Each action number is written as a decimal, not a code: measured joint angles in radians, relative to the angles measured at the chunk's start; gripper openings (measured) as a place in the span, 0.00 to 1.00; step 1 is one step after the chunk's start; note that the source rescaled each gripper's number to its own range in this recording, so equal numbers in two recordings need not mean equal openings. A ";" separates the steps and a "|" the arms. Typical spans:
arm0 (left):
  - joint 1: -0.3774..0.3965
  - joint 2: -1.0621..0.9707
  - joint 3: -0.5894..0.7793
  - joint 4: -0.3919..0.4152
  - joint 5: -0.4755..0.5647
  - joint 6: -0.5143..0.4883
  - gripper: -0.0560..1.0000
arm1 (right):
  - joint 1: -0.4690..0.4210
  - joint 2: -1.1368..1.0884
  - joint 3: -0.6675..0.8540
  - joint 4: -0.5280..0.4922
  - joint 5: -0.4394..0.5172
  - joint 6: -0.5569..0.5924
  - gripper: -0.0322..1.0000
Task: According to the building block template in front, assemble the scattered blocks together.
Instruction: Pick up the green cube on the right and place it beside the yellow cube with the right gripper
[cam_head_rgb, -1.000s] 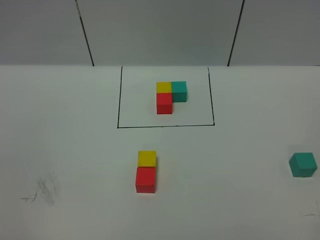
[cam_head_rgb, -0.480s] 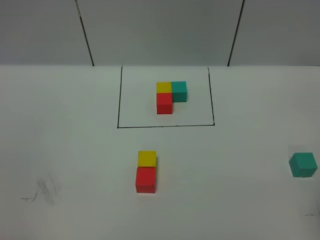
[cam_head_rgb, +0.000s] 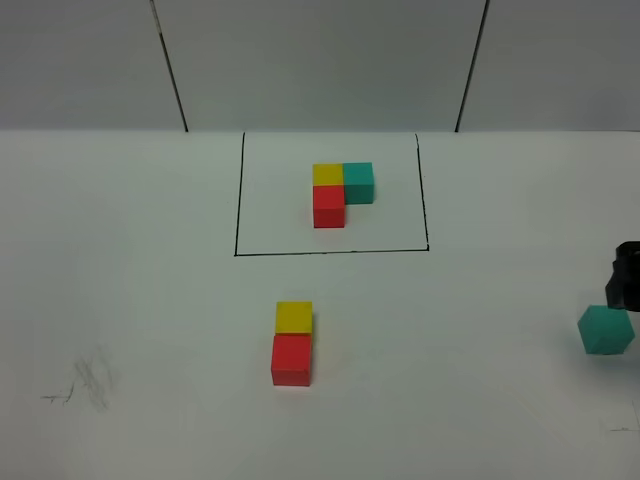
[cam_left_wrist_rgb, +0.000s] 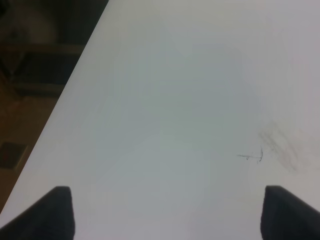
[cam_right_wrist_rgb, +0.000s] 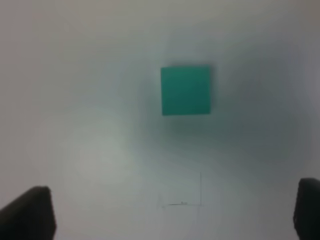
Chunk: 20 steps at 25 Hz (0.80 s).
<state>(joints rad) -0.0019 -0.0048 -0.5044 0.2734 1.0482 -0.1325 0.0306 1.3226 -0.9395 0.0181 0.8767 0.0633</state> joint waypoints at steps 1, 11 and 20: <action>0.000 0.000 0.000 0.000 0.000 0.000 0.83 | 0.003 0.023 -0.009 -0.003 0.000 0.003 0.99; 0.000 0.000 0.000 0.000 0.000 0.000 0.83 | 0.042 0.237 -0.134 -0.053 0.004 0.016 1.00; 0.000 0.000 0.000 0.000 0.000 0.000 0.83 | 0.042 0.360 -0.167 -0.088 0.007 0.016 1.00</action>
<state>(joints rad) -0.0019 -0.0048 -0.5044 0.2734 1.0482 -0.1325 0.0730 1.6830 -1.1070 -0.0697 0.8837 0.0794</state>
